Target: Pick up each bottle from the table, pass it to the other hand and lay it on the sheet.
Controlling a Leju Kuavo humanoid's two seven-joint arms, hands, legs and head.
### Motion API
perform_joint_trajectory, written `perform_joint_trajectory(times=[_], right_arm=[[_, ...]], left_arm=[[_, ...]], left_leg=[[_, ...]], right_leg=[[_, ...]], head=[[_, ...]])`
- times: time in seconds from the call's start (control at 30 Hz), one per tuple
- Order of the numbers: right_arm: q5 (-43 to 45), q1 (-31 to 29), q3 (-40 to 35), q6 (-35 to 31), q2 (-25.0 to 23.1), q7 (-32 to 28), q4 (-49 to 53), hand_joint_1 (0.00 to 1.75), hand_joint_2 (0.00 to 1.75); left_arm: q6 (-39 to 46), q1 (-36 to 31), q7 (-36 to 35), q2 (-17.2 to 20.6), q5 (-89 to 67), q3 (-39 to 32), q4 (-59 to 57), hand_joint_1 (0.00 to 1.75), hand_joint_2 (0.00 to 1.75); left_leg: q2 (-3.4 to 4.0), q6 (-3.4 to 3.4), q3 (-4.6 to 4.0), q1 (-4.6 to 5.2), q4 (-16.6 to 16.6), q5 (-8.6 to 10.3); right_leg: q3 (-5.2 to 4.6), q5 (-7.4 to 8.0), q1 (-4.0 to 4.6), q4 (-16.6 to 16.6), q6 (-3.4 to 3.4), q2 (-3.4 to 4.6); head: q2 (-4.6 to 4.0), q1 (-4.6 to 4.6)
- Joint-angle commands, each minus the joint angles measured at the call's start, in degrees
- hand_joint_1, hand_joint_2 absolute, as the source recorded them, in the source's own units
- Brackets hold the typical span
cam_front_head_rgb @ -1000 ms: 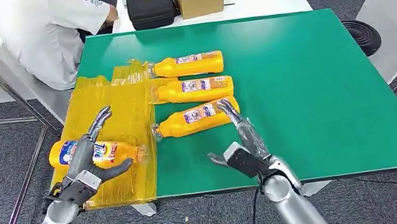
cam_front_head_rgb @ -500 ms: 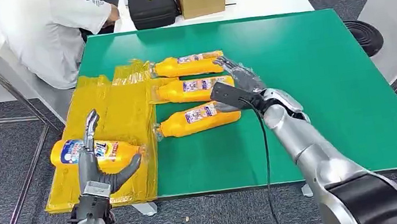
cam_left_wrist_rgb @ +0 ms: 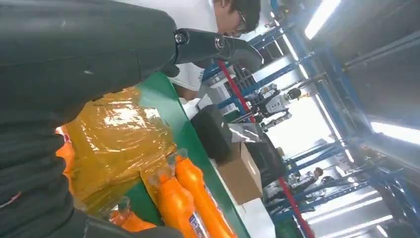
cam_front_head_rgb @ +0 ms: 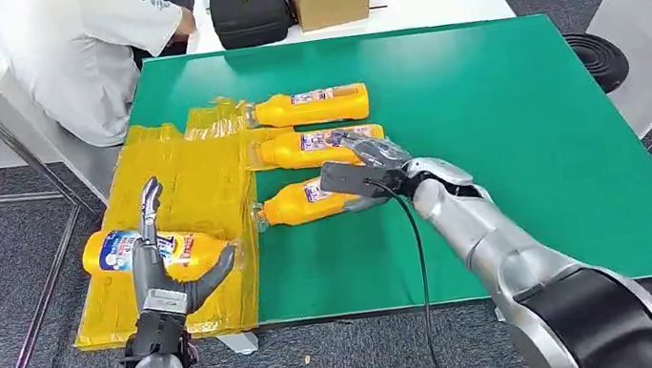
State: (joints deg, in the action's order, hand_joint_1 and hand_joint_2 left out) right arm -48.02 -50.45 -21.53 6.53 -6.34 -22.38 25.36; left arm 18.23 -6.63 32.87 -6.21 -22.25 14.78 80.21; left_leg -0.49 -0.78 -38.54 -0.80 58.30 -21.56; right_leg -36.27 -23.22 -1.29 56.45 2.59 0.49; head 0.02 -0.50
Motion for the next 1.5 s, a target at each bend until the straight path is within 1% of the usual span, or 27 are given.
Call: perform_joint_trajectory(times=[0.03, 0.1, 0.2, 0.23, 0.3, 0.33, 0.37, 0.43, 0.47, 0.5, 0.7, 0.73, 0.77, 0.8, 0.87, 0.9, 0.97, 1.0, 1.1, 1.17, 1.2, 1.33, 1.37, 1.4, 1.43, 1.47, 1.5], right_arm=[[-0.65, -4.08, -3.86, 2.27, -2.32, 1.23, -8.02, 0.0, 1.75], [-0.88, -4.19, -3.82, 2.23, -2.41, 2.31, -8.53, 0.0, 1.75], [-0.65, -4.36, -2.78, 2.04, -1.37, 4.11, -9.2, 0.0, 1.75], [-0.53, -4.3, -2.21, 1.83, -0.75, 4.46, -9.44, 0.0, 1.75], [-0.73, -4.18, -1.75, 1.05, 0.12, 5.07, -9.7, 0.0, 1.75], [-0.63, -4.16, -1.18, 0.78, 0.56, 5.61, -9.89, 0.0, 1.75], [-0.65, -4.18, -1.09, 0.8, 0.74, 5.63, -9.94, 0.0, 1.75], [-0.65, -4.2, -1.07, 0.84, 0.83, 5.6, -9.96, 0.0, 1.75], [-0.65, -4.2, -1.07, 0.84, 0.83, 5.6, -9.96, 0.0, 1.75], [-0.65, -4.2, -1.07, 0.84, 0.83, 5.6, -9.96, 0.0, 1.75], [-0.69, -4.21, -1.04, 0.83, 0.62, 5.65, -9.9, 0.0, 1.75], [-0.78, -4.24, -0.9, 0.61, 0.58, 6.02, -9.92, 0.0, 1.75], [-0.81, -4.27, -0.72, 0.49, 0.65, 6.4, -9.99, 0.0, 1.75], [-0.95, -4.34, -0.4, 0.39, 0.93, 7.02, -10.13, 0.0, 1.75], [-1.09, -4.45, -0.31, 0.43, 1.35, 7.37, -10.33, 0.0, 1.75], [-1.38, -4.62, -0.34, 0.38, 1.51, 7.92, -10.52, 0.0, 1.75], [-1.54, -4.7, -0.07, 0.3, 1.63, 8.47, -10.72, 0.0, 1.75], [-1.74, -4.7, 0.02, 0.47, 1.66, 8.94, -10.89, 0.0, 1.75], [-2.33, -4.42, 0.14, 0.57, 1.7, 9.86, -11.13, 0.0, 1.75], [-2.82, -4.19, 0.27, 0.83, 1.77, 10.7, -11.28, 0.0, 1.75], [-2.99, -4.06, 0.39, 1.2, 1.81, 11.26, -11.47, 0.0, 1.75], [-3.24, -3.7, 0.92, 2.77, 2.27, 12.62, -11.66, 0.0, 1.75], [-3.48, -3.82, 0.95, 4.02, 2.4, 13.84, -12.1, 0.0, 1.75], [-3.64, -3.78, 1.0, 4.35, 2.56, 14.46, -12.1, 0.0, 1.75], [-3.85, -3.79, 1.09, 5.42, 2.67, 16.32, -12.26, 0.0, 1.75], [-4.22, -3.78, 0.96, 6.13, 2.79, 17.06, -12.34, 0.0, 1.75], [-4.7, -3.69, 0.83, 6.65, 2.95, 18.15, -12.38, 0.0, 1.75]], left_arm=[[0.95, -1.34, -0.83, -0.96, -0.64, -2.05, -3.96, 0.0, 1.75], [1.31, -1.07, -0.95, -0.9, -0.64, -2.1, -4.14, 0.0, 1.75], [1.21, -1.05, -1.02, -0.95, -0.55, -2.03, -4.95, 0.0, 1.75], [1.17, -1.44, -1.12, -1.11, -0.36, -2.04, -5.7, 0.0, 1.75], [1.18, -1.95, -1.21, -1.11, -0.01, -2.04, -6.81, 0.0, 1.75], [1.36, -2.16, -1.14, -1.03, 0.42, -2.15, -7.36, 0.0, 1.75], [1.4, -2.17, -1.11, -0.95, 0.52, -2.19, -7.47, 0.0, 1.75], [1.41, -2.18, -1.09, -0.92, 0.57, -2.22, -7.51, 0.0, 1.75], [1.41, -2.18, -1.09, -0.92, 0.57, -2.22, -7.51, 0.0, 1.75], [1.41, -2.18, -1.09, -0.92, 0.57, -2.22, -7.51, 0.0, 1.75], [1.4, -2.15, -1.08, -0.88, 0.58, -2.17, -7.44, 0.0, 1.75], [1.38, -2.13, -1.09, -0.82, 0.65, -2.1, -7.38, 0.0, 1.75], [1.39, -2.14, -1.13, -0.79, 0.76, -2.11, -7.44, 0.0, 1.75], [1.49, -2.2, -1.19, -0.68, 1.0, -2.17, -7.63, 0.0, 1.75], [1.64, -2.11, -1.21, -0.46, 1.27, -2.42, -7.66, 0.0, 1.75], [1.72, -1.95, -1.19, -0.25, 1.58, -2.54, -7.68, 0.0, 1.75], [1.78, -1.7, -1.22, -0.01, 2.07, -2.66, -7.82, 0.0, 1.75], [1.73, -1.52, -1.23, 0.08, 2.31, -2.63, -7.96, 0.0, 1.75], [1.57, -0.97, -1.23, 0.03, 2.75, -2.49, -8.47, 0.0, 1.75], [1.35, -1.04, -1.22, -0.07, 2.86, -2.29, -8.83, 0.0, 1.75], [1.24, -1.3, -1.21, -0.13, 2.93, -2.15, -9.15, 0.0, 1.75], [0.8, -1.92, -1.31, -0.01, 3.31, -1.88, -10.45, 0.0, 1.75], [0.6, -2.05, -1.34, 0.0, 3.76, -1.91, -10.91, 0.0, 1.75], [0.47, -2.12, -1.26, 0.03, 4.05, -1.9, -11.24, 0.0, 1.75], [0.31, -2.16, -1.25, 0.13, 4.17, -1.71, -11.59, 0.0, 1.75], [0.16, -2.19, -1.22, 0.18, 4.21, -1.48, -11.8, 0.0, 1.75], [-0.06, -2.22, -1.21, 0.12, 4.25, -1.17, -12.04, 0.0, 1.75]], left_leg=[[0.05, -0.01, 0.21, 0.01, 0.01, -0.1], [0.09, -0.01, 0.35, 0.02, 0.01, -0.17], [0.02, 0.0, 0.14, 0.03, -0.03, -0.05], [0.04, 0.0, 0.31, 0.02, -0.01, -0.14], [-0.06, -0.01, 0.36, 0.02, -0.01, -0.14], [-0.1, -0.02, 0.2, 0.03, -0.02, -0.06], [-0.14, -0.02, 0.33, 0.02, -0.01, -0.11], [-0.08, -0.01, 0.15, 0.03, -0.04, -0.03], [-0.11, -0.02, 0.34, 0.01, -0.01, -0.12], [-0.1, -0.01, 0.21, 0.01, -0.02, -0.06], [-0.07, 0.0, 0.25, 0.02, 0.0, -0.1], [-0.05, 0.0, 0.19, 0.02, -0.01, -0.07], [-0.06, 0.0, 0.3, 0.02, 0.01, -0.13], [-0.04, -0.01, 0.16, 0.01, -0.01, -0.06], [-0.05, -0.01, 0.45, 0.0, 0.04, -0.2], [-0.08, -0.02, 0.31, 0.02, 0.01, -0.12], [-0.06, -0.02, 0.32, 0.02, 0.02, -0.13], [-0.06, -0.01, 0.16, 0.02, -0.01, -0.05], [0.0, -0.01, 0.43, 0.02, 0.0, -0.18], [0.0, 0.0, 0.64, 0.02, -0.01, -0.28], [-0.03, 0.0, 0.38, 0.02, -0.03, -0.15], [-0.04, 0.0, 0.45, 0.02, -0.01, -0.19], [-0.07, -0.01, 0.33, 0.02, -0.04, -0.11], [-0.08, 0.0, 0.42, 0.0, -0.02, -0.16], [-0.09, -0.01, 0.29, 0.02, -0.02, -0.1], [-0.09, -0.01, 0.4, 0.03, -0.03, -0.14], [-0.07, -0.01, 0.22, 0.01, -0.03, -0.06]], right_leg=[[0.21, -0.09, 0.02, 0.0, -0.1, -0.01], [0.34, -0.15, 0.02, 0.0, -0.13, 0.01], [0.13, -0.05, -0.01, -0.02, -0.07, -0.02], [0.31, -0.13, 0.02, -0.01, -0.13, -0.03], [0.39, -0.17, 0.02, -0.01, -0.14, -0.14], [0.23, -0.1, -0.01, -0.02, -0.08, -0.15], [0.39, -0.16, 0.02, -0.03, -0.12, -0.21], [0.16, -0.06, -0.01, -0.04, -0.06, -0.12], [0.38, -0.15, 0.02, -0.03, -0.13, -0.18], [0.23, -0.1, 0.01, -0.04, -0.1, -0.16], [0.27, -0.14, 0.01, 0.0, -0.12, -0.14], [0.19, -0.09, 0.0, -0.01, -0.09, -0.11], [0.31, -0.15, 0.02, 0.0, -0.13, -0.13], [0.16, -0.08, 0.01, -0.02, -0.08, -0.09], [0.48, -0.22, 0.04, 0.01, -0.17, -0.16], [0.33, -0.15, 0.02, -0.01, -0.12, -0.16], [0.34, -0.15, 0.01, -0.01, -0.13, -0.14], [0.17, -0.07, 0.0, -0.02, -0.08, -0.11], [0.44, -0.19, 0.02, -0.02, -0.16, -0.09], [0.66, -0.28, 0.04, -0.03, -0.23, -0.12], [0.39, -0.16, 0.01, -0.04, -0.14, -0.1], [0.47, -0.21, 0.02, -0.03, -0.16, -0.13], [0.35, -0.14, 0.01, -0.05, -0.12, -0.14], [0.46, -0.18, 0.03, -0.05, -0.15, -0.16], [0.31, -0.13, 0.01, -0.04, -0.11, -0.15], [0.42, -0.17, 0.01, -0.04, -0.14, -0.17], [0.24, -0.08, 0.01, -0.06, -0.09, -0.13]], head=[[0.0, 0.0], [0.0, 0.0], [0.0, 0.0], [0.0, 0.0], [0.0, 0.0], [0.0, 0.0], [0.0, 0.0], [0.0, 0.0], [0.0, 0.0], [0.0, 0.0], [0.0, 0.0], [0.0, 0.0], [0.0, -0.02], [0.0, 0.0], [0.0, 0.0], [0.0, 0.0], [0.0, 0.0], [0.0, 0.0], [0.0, 0.0], [0.0, 0.0], [0.0, 0.0], [0.0, -0.02], [0.0, 0.0], [0.0, 0.0], [0.0, 0.0], [0.0, -0.02], [0.0, 0.0]])
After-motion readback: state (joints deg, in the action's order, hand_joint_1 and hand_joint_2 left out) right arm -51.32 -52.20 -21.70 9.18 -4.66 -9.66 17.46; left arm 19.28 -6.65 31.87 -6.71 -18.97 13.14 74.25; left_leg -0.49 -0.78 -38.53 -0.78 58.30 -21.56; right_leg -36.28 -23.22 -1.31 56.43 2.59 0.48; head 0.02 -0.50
